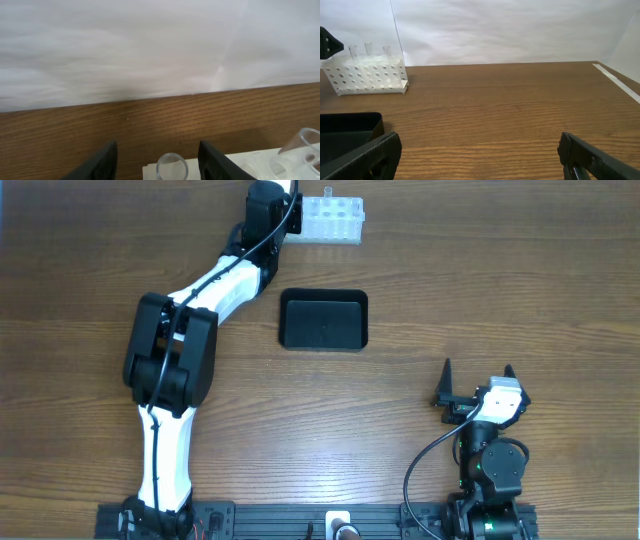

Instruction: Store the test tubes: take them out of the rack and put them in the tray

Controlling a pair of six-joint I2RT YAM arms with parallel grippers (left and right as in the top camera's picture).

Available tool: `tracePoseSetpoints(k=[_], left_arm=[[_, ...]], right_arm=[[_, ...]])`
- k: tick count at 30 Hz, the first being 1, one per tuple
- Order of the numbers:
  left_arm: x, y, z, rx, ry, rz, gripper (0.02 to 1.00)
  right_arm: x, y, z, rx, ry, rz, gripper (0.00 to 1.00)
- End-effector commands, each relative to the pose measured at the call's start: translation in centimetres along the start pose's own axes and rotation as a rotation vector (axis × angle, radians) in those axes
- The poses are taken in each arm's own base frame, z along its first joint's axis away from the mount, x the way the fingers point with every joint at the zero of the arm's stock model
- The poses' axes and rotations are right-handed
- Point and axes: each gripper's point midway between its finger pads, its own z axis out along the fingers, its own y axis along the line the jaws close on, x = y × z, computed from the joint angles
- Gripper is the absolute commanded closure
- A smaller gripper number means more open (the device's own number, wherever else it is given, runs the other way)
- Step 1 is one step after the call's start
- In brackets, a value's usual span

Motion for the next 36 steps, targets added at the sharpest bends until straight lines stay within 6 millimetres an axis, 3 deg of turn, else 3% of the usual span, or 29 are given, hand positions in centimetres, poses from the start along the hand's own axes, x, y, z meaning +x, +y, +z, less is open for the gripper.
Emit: tracePoseSetpoints(k=[1,17,36], left_arm=[[1.03,-0.2,0.85,-0.004,0.008,-0.017,0.522],[0.89,-0.22,0.87,-0.003,0.001,-0.018,0.728],[0.45,-0.4,0.86,0.006,-0.016,-0.021,0.858]], right_arm=[[0.17,0.28,-0.02,-0.014,0.0,0.003,0.009],[0.17,0.28,-0.02,-0.014,0.0,0.003,0.009],[0.18,0.28,-0.02,-0.014,0.0,0.003,0.009]])
